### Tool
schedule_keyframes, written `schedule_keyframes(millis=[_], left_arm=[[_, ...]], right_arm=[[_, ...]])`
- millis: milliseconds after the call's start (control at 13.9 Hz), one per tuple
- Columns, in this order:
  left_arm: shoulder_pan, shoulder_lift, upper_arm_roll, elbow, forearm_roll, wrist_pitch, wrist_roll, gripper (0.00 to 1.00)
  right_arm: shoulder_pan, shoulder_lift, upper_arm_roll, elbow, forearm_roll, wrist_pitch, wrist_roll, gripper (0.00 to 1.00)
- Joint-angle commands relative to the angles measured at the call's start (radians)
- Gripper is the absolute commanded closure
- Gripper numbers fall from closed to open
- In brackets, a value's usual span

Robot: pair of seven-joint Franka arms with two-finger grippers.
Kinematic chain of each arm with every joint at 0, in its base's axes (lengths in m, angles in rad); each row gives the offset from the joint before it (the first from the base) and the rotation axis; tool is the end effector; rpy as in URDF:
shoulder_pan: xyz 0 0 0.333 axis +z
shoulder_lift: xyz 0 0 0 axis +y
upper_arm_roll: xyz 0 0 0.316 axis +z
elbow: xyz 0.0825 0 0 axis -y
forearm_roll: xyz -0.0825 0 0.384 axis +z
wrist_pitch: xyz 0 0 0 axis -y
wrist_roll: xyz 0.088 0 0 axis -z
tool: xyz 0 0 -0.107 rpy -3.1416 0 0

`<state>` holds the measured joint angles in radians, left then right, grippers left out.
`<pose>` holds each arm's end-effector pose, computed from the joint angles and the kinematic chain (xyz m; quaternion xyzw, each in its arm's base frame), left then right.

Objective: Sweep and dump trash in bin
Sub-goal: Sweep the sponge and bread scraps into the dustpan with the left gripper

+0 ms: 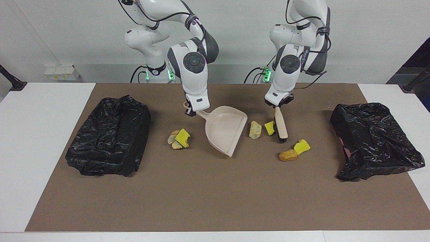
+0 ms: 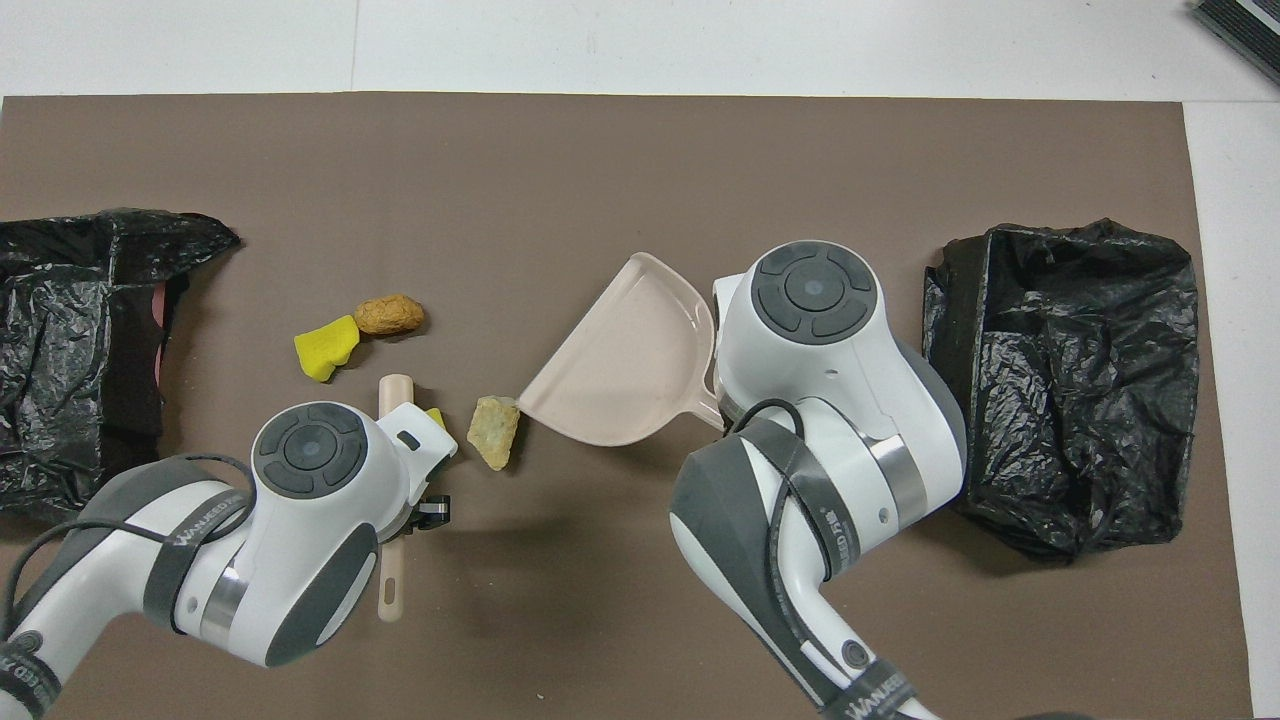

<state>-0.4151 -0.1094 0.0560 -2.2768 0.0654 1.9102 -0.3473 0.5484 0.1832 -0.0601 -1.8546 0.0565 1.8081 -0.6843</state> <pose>0.4413 -0.1605 0.3828 -0.9912 0.0212 0.1112 0.0689 0.5094 0.2775 0.4055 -0.8328 -0.5413 0.1117 0.0321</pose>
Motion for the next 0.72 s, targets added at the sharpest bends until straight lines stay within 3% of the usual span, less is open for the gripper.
schedule_keyframes(millis=[0, 216, 433, 649], left_arm=[[0.088, 0.007, 0.001, 0.074, 0.010, -0.056, 0.147, 1.00], [0.197, 0.030, 0.001, 0.077, 0.085, 0.076, 0.302, 1.00], [0.272, 0.105, 0.001, 0.105, 0.116, 0.197, 0.442, 1.00], [0.280, 0.196, 0.001, 0.181, 0.146, 0.265, 0.467, 1.00]], right_arm=[[0.013, -0.080, 0.011, -0.116, -0.007, 0.097, -0.017, 1.00], [0.099, -0.145, 0.009, -0.239, -0.066, 0.246, 0.259, 1.00], [0.113, -0.159, 0.010, -0.264, -0.102, 0.260, 0.264, 1.00], [0.117, -0.154, 0.011, -0.281, -0.153, 0.258, 0.264, 1.00]])
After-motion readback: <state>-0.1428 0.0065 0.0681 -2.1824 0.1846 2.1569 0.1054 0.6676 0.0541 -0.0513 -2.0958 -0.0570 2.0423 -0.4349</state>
